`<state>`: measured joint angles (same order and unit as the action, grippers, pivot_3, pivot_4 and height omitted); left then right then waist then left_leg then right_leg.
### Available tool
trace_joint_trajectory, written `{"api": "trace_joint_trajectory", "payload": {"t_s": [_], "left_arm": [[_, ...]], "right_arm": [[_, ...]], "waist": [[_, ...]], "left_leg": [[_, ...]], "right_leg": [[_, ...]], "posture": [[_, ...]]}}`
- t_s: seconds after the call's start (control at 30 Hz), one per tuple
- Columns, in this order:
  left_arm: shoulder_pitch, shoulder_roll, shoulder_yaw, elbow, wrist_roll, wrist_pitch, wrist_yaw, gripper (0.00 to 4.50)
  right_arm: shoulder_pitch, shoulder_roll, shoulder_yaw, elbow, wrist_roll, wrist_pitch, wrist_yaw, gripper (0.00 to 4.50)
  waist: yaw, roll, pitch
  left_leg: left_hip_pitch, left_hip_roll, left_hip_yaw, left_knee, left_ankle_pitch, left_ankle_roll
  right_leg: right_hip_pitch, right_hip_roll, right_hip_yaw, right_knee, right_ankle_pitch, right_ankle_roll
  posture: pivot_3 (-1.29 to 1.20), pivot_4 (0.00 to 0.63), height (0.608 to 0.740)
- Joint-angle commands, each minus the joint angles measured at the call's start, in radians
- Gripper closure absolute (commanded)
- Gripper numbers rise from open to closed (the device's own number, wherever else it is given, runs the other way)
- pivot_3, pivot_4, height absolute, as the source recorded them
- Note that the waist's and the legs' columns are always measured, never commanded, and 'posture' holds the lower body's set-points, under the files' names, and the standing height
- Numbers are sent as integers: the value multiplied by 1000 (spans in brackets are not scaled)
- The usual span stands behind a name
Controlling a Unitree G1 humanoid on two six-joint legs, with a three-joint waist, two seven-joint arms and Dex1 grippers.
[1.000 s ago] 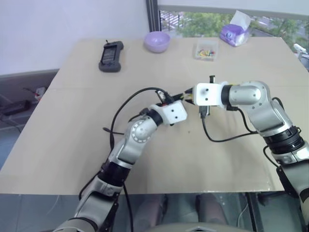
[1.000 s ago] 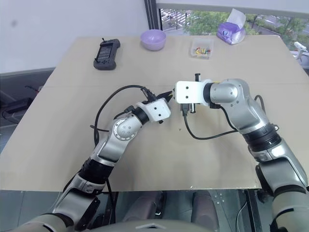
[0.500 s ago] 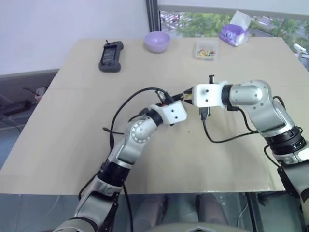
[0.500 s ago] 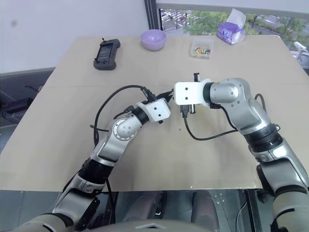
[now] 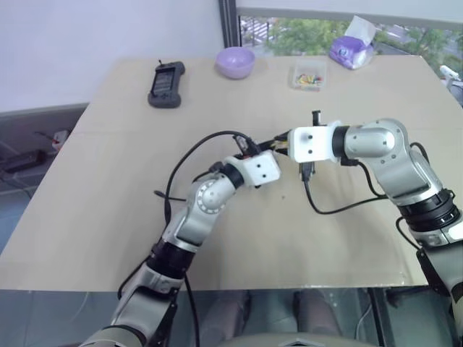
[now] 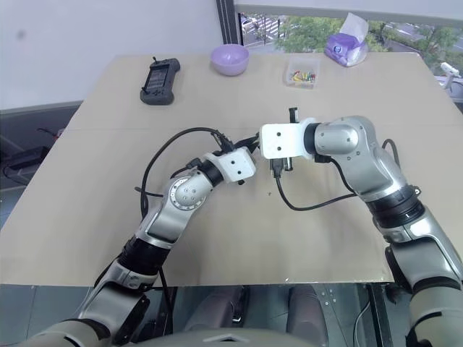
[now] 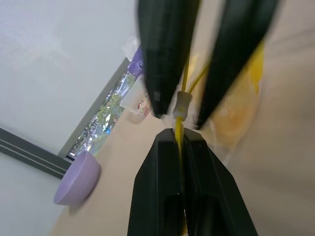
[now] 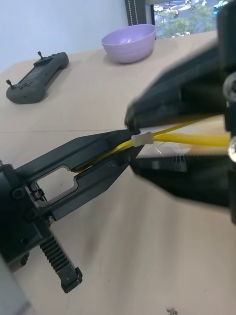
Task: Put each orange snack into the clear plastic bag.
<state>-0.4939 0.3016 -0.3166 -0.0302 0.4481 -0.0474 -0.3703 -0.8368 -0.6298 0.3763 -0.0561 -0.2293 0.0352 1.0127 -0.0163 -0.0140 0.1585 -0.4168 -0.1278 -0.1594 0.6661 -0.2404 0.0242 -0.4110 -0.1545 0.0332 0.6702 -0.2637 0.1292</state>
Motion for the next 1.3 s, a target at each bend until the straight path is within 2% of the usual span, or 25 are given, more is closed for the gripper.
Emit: {"api": "trace_joint_trajectory", "payload": {"t_s": [0.03, 0.6, 1.3], "left_arm": [[-5, -3, -2, -39, -2, -15, 4, 4500], [-10, -4, 0, -32, 4, -16, 12, 4500], [-66, 29, 58, 38, 88, 50, 151, 4500]], "right_arm": [[-22, -10, -37, -14, -2, -14, -11, 4424], [-23, -23, -46, 15, -23, -20, -25, 4424], [-31, -143, -101, 89, -46, -13, -56, 4424]], "waist": [[0, 0, 0], [0, 0, 0], [1, 0, 0]], "left_leg": [[0, 0, 0, 0, 0, 0], [0, 0, 0, 0, 0, 0], [0, 0, 0, 0, 0, 0]], "right_leg": [[0, 0, 0, 0, 0, 0], [0, 0, 0, 0, 0, 0], [0, 0, 0, 0, 0, 0]], "posture": [[0, 150, 740], [0, 150, 740], [0, 150, 740]]}}
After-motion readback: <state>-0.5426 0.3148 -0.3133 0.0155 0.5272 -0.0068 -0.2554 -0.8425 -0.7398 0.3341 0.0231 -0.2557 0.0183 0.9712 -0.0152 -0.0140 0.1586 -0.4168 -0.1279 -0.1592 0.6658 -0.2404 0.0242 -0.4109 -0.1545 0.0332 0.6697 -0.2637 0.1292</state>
